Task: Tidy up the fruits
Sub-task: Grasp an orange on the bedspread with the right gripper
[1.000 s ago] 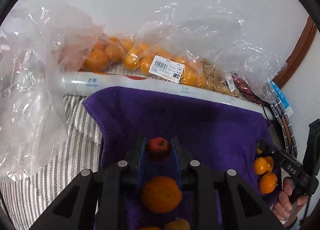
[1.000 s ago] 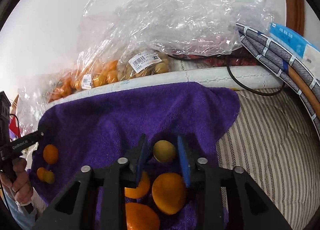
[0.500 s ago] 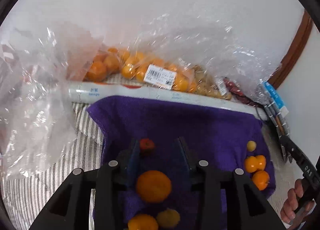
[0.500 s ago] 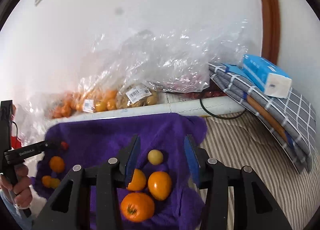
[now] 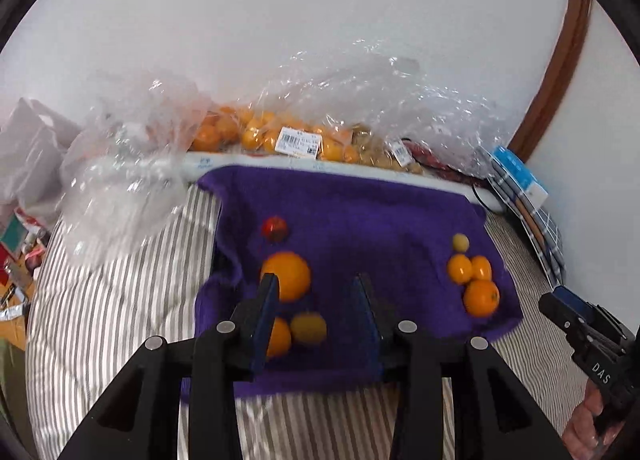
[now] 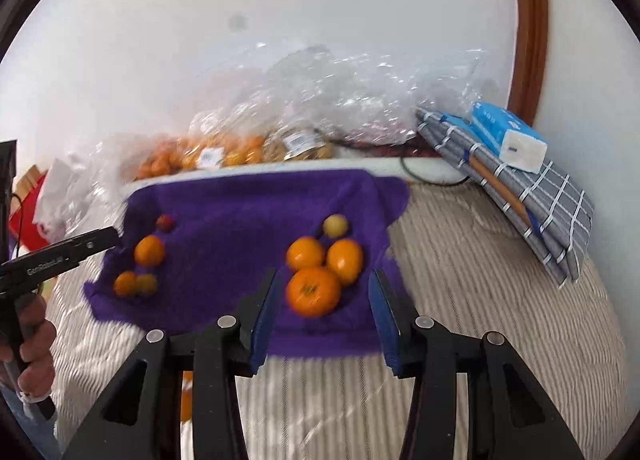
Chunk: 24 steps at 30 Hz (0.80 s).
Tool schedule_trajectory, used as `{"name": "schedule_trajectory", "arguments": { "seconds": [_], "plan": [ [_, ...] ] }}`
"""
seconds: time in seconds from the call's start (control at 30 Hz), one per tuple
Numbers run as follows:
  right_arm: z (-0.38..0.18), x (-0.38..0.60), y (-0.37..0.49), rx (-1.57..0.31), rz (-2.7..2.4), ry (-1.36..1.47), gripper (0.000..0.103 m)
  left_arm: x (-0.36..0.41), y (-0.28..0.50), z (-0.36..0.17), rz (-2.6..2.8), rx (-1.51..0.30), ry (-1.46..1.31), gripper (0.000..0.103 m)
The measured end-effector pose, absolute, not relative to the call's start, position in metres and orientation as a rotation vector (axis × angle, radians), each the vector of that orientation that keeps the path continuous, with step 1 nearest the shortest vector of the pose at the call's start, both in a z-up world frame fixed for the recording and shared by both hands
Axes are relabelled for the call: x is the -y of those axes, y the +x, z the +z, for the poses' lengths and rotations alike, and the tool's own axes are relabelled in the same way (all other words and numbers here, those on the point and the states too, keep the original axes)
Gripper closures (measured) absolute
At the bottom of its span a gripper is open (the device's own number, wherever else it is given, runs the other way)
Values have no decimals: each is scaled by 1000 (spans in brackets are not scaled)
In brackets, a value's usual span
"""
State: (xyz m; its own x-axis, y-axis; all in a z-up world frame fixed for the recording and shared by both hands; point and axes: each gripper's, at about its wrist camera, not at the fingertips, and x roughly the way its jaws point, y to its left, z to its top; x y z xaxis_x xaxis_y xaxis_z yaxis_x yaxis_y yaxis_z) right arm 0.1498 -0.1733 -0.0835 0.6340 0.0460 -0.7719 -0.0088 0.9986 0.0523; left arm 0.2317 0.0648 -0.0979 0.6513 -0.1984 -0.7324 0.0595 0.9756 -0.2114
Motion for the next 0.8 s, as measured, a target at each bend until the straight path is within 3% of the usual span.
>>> {"name": "schedule_trajectory", "arguments": {
  "seconds": [0.37, 0.8],
  "plan": [
    [-90, 129, 94, -902, 121, 22, 57, -82, 169, -110, -114, -865, -171, 64],
    [-150, 86, 72, -1014, 231, 37, 55, -91, 145, -154, -89, -920, -159, 61]
  ]
}}
